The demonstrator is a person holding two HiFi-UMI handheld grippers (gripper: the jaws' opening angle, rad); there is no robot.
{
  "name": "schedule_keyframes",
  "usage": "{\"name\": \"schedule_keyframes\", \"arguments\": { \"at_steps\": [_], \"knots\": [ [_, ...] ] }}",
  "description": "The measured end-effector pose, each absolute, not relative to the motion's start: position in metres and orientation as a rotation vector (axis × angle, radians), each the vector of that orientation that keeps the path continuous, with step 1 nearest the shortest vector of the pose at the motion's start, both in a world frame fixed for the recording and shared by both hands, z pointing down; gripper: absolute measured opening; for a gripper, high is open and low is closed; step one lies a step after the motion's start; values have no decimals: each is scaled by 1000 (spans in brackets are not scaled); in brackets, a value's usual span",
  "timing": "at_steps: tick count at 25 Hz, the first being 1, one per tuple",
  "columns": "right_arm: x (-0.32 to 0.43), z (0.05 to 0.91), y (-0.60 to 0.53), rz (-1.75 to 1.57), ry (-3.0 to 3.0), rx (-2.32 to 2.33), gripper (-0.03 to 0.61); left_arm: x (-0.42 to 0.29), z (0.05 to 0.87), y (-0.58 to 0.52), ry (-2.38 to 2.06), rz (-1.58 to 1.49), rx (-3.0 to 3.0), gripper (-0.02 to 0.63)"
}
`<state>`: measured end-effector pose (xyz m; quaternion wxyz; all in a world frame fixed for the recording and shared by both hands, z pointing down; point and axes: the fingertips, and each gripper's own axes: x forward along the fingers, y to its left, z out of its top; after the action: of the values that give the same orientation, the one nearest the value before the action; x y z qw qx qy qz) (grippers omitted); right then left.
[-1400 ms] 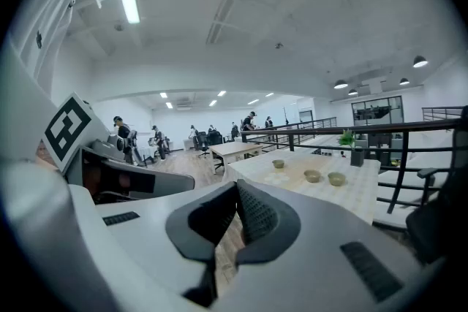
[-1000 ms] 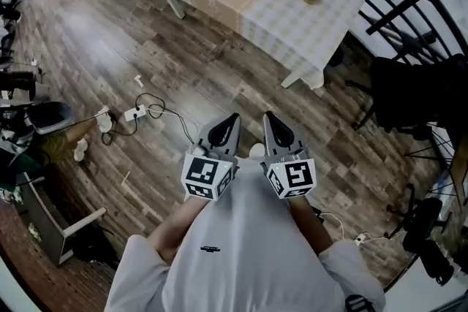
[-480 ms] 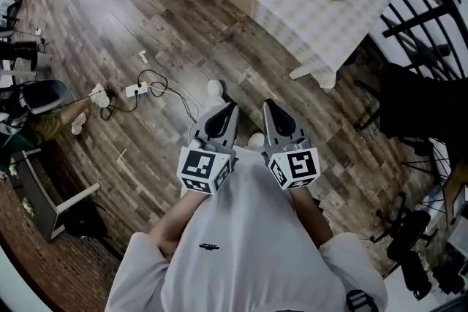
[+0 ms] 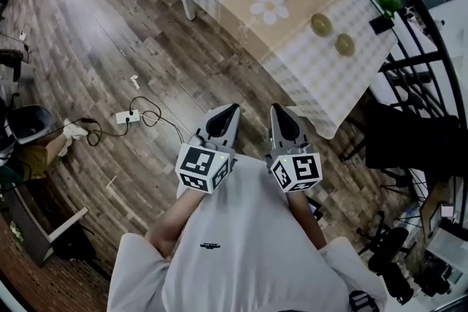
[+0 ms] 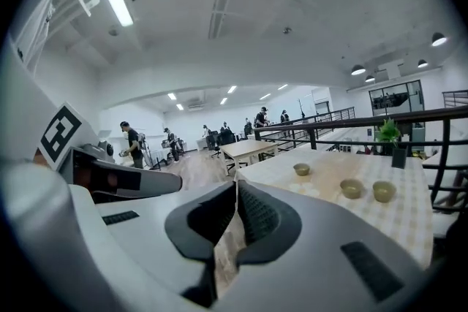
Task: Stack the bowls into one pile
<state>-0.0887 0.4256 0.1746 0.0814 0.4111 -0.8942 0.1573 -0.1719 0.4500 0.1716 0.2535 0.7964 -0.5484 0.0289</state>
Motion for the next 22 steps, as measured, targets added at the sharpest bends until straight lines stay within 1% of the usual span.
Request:
{"name": "schedule_keyframes", "arguments": {
  "at_steps": [5,10,16,22],
  "knots": [
    [-155,164,372,433,-2660,1265,35,-237,169,395,-1437,68,2179,21],
    [-181,177,343,487,-2592,1300,35,-266,178,359,-1385,94,2172,21],
    [-189,197,302,556,-2556,1307,35,-273,192,320,-1345,119,2165,21],
    [-186,202,227,551,-2581,1324,35,-266,199,253,-1336,158,2177,21]
  ]
}}
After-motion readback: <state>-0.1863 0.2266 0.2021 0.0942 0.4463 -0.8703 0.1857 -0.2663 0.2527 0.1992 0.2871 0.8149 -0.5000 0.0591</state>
